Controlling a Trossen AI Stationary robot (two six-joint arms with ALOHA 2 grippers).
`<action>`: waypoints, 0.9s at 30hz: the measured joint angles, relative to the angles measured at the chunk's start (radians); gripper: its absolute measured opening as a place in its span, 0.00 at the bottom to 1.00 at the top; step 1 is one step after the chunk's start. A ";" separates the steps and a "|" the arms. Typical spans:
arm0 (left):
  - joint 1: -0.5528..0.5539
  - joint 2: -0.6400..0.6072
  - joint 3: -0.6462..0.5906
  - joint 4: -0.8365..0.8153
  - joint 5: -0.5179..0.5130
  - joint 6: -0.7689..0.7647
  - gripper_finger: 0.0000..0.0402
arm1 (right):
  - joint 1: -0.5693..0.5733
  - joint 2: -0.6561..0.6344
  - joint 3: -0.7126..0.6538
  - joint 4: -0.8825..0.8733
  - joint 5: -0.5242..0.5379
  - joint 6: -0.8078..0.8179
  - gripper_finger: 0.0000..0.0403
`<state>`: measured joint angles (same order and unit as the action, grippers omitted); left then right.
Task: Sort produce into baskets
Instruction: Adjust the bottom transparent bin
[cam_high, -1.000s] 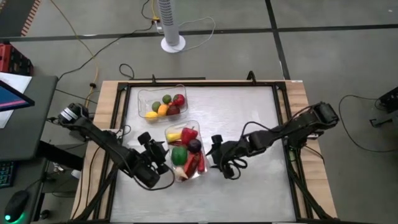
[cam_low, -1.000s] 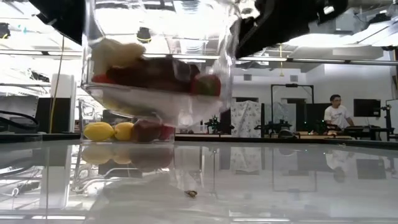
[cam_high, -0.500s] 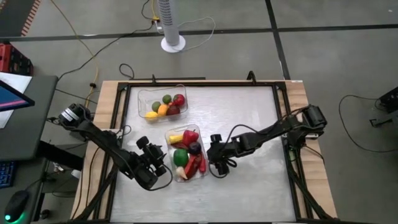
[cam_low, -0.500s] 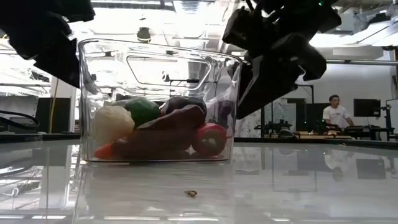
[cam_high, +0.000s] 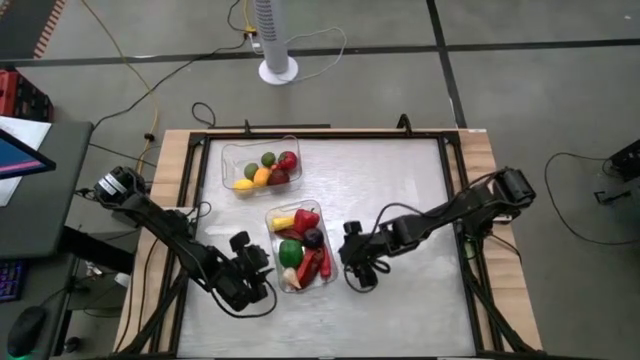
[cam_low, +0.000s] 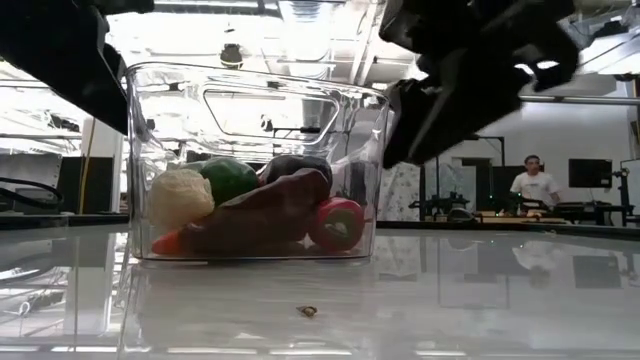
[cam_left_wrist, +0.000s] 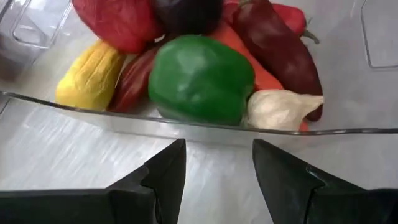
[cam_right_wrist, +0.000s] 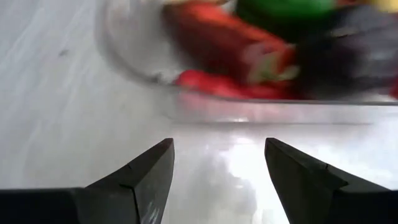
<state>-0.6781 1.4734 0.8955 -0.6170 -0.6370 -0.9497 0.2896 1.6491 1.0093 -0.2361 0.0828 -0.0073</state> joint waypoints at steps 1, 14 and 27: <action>0.000 0.000 0.000 0.006 -0.001 0.001 0.43 | 0.015 0.012 -0.001 0.011 -0.001 0.000 0.69; -0.050 -0.003 0.159 -0.038 0.020 0.158 0.43 | 0.098 0.215 0.060 0.411 -0.031 -0.025 0.69; -0.147 -0.002 0.203 -0.065 -0.040 0.030 0.43 | -0.024 0.076 0.229 -0.022 0.095 -0.103 0.69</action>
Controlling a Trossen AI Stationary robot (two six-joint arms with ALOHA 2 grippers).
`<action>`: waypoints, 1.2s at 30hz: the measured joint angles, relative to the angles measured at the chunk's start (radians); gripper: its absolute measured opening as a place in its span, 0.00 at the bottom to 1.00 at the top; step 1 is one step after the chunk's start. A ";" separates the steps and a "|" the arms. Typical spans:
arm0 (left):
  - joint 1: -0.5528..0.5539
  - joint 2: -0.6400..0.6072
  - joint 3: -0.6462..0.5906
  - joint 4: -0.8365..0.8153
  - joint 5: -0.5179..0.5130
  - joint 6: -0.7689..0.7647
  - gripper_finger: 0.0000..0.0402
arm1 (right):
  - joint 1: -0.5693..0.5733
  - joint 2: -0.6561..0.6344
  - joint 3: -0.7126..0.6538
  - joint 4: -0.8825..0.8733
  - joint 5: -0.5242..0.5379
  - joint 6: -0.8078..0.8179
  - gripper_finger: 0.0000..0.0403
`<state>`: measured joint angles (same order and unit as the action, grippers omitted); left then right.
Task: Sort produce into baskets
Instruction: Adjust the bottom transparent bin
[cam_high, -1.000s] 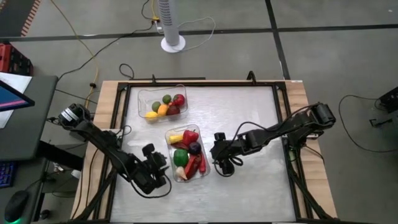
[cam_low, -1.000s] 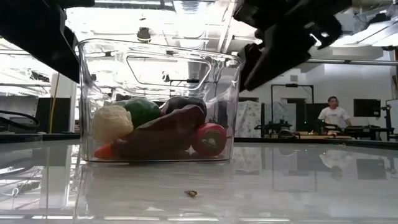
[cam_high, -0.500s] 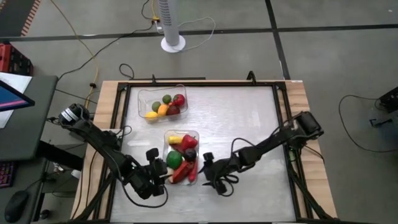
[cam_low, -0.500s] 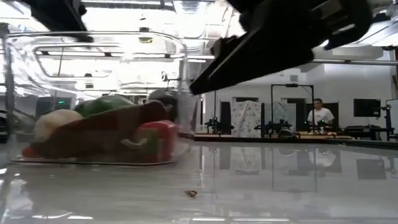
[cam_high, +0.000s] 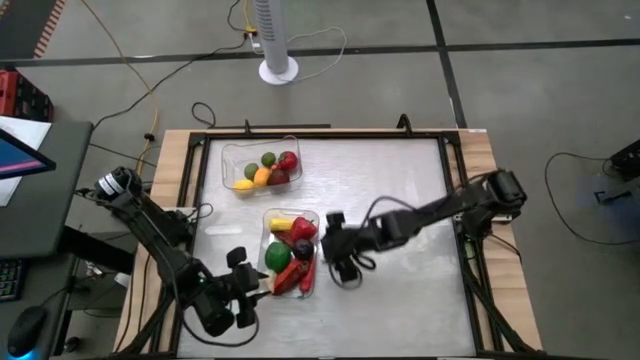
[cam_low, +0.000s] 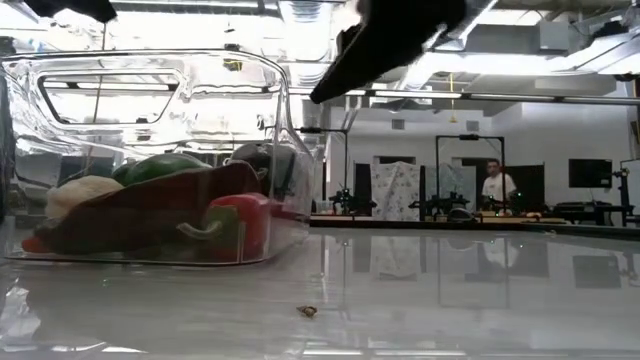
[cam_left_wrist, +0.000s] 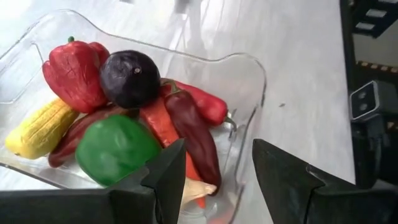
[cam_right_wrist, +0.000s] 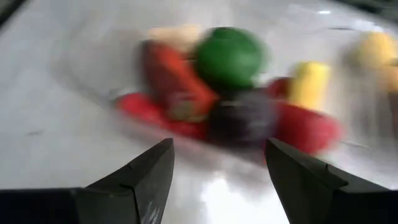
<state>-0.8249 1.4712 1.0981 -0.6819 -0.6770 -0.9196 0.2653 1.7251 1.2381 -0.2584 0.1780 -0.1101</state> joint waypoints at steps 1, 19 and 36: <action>-0.010 0.000 0.000 0.000 -0.014 -0.010 0.43 | -0.027 -0.008 0.000 0.002 0.003 -0.003 0.69; -0.097 0.000 0.000 -0.079 -0.089 -0.083 0.43 | -0.357 0.145 0.137 -0.076 -0.196 -0.142 0.69; -0.105 0.000 0.000 -0.157 -0.095 -0.063 0.43 | -0.216 0.069 0.142 -0.517 -0.086 0.064 0.69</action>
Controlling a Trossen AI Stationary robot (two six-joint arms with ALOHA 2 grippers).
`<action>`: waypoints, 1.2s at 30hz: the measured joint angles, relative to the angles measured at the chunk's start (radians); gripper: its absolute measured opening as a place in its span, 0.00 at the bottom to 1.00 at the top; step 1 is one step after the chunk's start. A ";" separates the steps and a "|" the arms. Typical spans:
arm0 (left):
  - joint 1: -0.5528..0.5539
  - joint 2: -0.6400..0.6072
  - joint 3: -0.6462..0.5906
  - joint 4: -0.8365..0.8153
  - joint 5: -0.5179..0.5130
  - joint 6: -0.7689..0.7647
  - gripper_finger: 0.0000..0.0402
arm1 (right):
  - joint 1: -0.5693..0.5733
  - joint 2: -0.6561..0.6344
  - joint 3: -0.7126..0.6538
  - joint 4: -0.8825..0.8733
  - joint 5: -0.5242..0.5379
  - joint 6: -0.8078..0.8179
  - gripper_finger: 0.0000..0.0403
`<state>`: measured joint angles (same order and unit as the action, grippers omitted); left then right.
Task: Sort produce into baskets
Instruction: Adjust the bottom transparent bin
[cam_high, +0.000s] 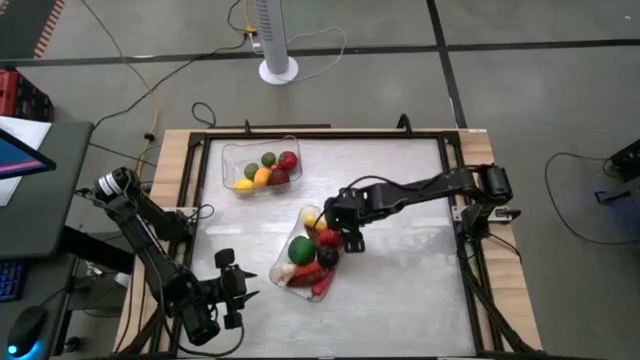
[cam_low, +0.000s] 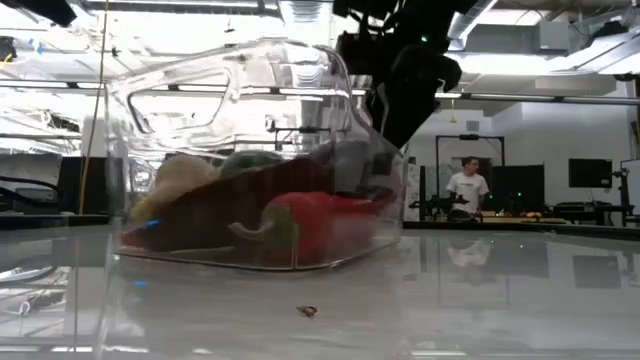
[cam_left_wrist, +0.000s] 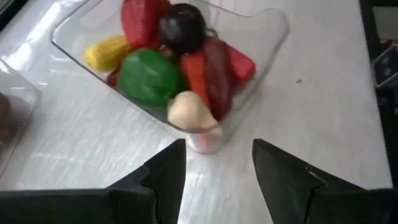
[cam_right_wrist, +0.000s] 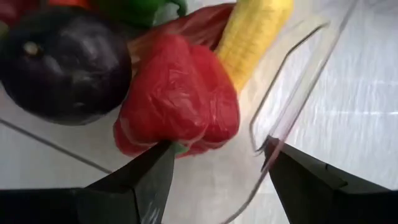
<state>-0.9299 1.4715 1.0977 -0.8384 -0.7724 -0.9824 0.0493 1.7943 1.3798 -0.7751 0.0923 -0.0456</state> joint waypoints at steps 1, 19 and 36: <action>0.004 0.000 0.000 -0.001 0.001 0.001 0.43 | 0.008 0.000 0.009 -0.004 0.009 0.005 0.69; 0.112 0.003 -0.006 0.300 0.183 0.270 0.43 | 0.093 -0.123 0.027 -0.040 0.049 0.125 0.69; 0.213 0.142 -0.007 0.369 0.346 0.546 0.43 | 0.079 -0.309 -0.033 -0.037 0.154 0.127 0.69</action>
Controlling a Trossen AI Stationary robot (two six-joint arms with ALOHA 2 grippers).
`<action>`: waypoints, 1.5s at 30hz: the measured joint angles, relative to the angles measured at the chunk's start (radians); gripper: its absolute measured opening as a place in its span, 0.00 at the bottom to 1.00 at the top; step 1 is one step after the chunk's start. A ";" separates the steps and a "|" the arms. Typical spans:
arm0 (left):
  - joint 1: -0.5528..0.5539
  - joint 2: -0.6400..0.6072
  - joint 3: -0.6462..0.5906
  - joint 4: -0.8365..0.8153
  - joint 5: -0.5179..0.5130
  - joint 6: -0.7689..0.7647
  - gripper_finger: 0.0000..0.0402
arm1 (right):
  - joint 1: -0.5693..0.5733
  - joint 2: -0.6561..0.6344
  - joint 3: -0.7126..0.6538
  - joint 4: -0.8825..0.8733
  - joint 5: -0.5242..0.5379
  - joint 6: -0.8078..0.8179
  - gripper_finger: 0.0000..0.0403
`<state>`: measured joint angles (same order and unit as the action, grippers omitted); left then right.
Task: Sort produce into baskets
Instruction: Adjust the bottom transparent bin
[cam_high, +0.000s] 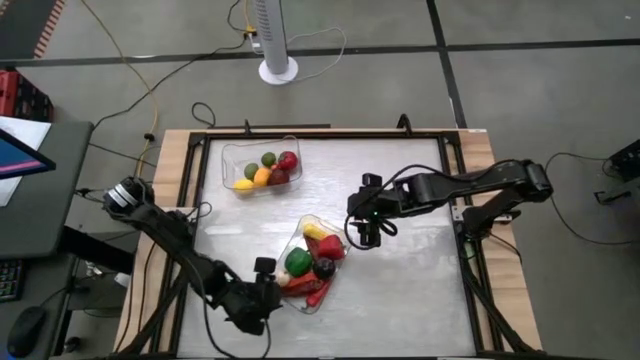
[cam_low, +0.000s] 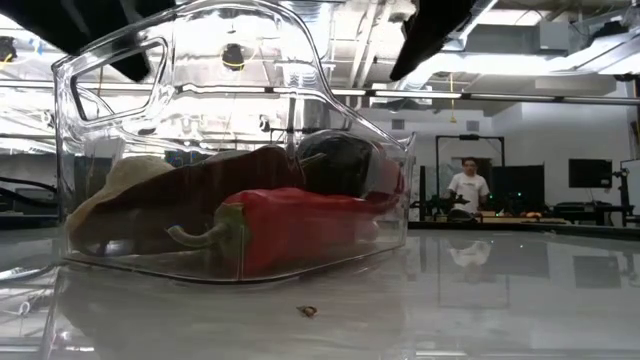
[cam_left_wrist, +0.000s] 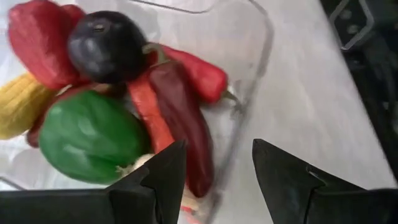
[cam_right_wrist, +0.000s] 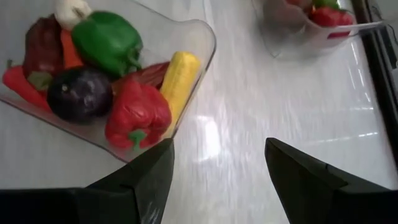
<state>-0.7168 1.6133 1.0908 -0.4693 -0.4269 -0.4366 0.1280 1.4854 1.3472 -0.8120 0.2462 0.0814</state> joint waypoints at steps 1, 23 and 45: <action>0.007 0.002 0.000 -0.001 0.000 -0.002 0.43 | 0.000 0.004 -0.003 0.002 0.000 0.001 0.69; 0.022 0.004 -0.002 -0.401 -0.014 0.286 0.00 | 0.023 0.006 -0.022 0.032 0.004 0.017 0.69; 0.137 0.002 0.000 -0.470 -0.020 0.836 0.00 | 0.067 0.001 -0.022 0.048 0.012 0.081 0.69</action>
<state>-0.5803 1.6153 1.0908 -0.9394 -0.4474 0.3992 0.1949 1.4867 1.3251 -0.7638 0.2580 0.1623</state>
